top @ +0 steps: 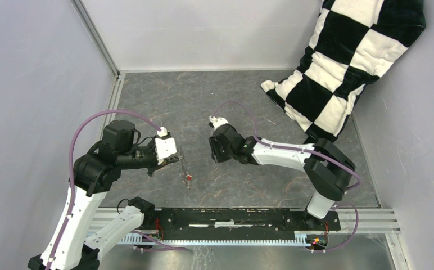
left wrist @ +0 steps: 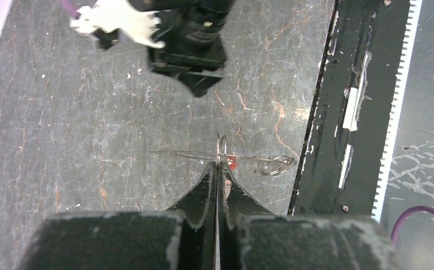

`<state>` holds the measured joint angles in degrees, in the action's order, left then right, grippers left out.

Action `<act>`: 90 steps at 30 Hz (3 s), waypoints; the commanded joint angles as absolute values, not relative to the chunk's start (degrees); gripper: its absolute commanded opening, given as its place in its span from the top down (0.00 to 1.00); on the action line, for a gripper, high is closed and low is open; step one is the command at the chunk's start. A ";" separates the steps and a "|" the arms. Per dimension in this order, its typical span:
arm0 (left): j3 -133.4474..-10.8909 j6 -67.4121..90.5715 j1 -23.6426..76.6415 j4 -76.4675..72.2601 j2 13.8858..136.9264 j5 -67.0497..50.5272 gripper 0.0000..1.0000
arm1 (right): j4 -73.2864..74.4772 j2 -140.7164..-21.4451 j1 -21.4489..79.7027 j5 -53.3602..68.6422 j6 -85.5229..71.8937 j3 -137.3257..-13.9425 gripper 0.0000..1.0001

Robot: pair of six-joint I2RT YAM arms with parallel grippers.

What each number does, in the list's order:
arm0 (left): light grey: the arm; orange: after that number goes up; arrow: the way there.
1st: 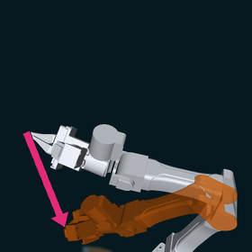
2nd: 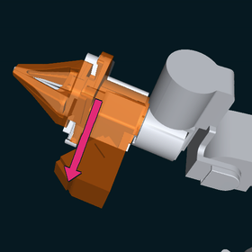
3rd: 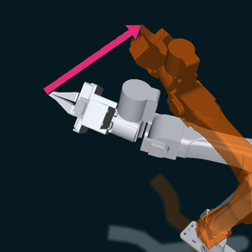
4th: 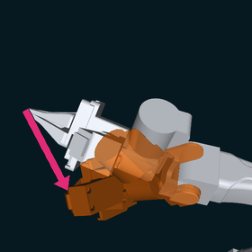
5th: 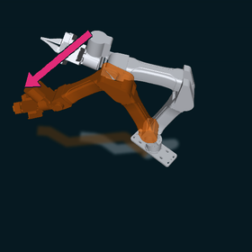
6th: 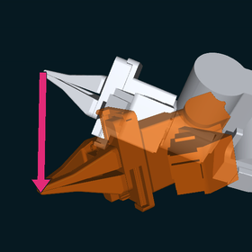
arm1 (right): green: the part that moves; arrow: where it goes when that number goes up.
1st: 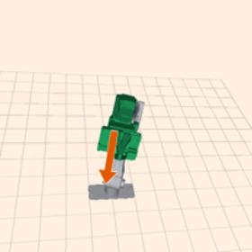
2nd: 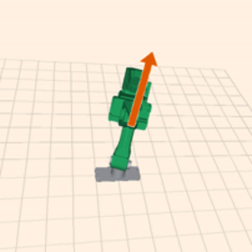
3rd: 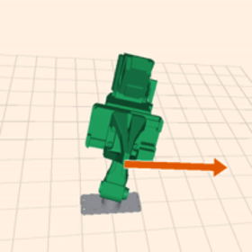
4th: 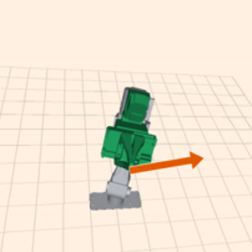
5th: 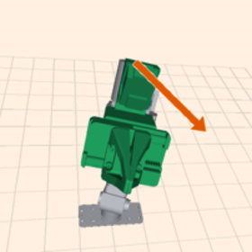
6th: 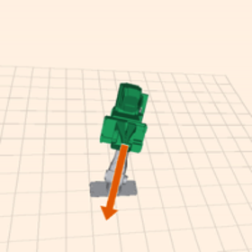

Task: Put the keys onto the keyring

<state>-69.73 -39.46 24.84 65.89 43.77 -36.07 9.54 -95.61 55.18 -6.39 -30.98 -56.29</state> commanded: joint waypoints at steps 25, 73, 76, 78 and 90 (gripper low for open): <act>-69.54 -41.12 24.79 61.86 43.16 -37.02 0.98 | 11.10 -92.88 52.07 -1.49 -28.42 -46.69 0.68; -68.63 -40.84 24.79 62.04 42.28 -38.30 0.98 | 11.87 -100.54 51.54 -18.96 -38.08 -58.48 0.64; -68.81 -40.78 24.79 62.13 42.27 -38.32 0.98 | 11.64 -100.70 51.49 -19.08 -38.01 -58.71 0.65; -68.99 -40.91 24.79 62.31 42.28 -38.23 0.98 | 11.60 -100.92 51.50 -19.16 -37.99 -58.62 0.65; -69.82 -40.94 24.78 62.38 42.25 -37.99 0.98 | 11.20 -101.65 51.45 -18.48 -38.30 -58.28 0.70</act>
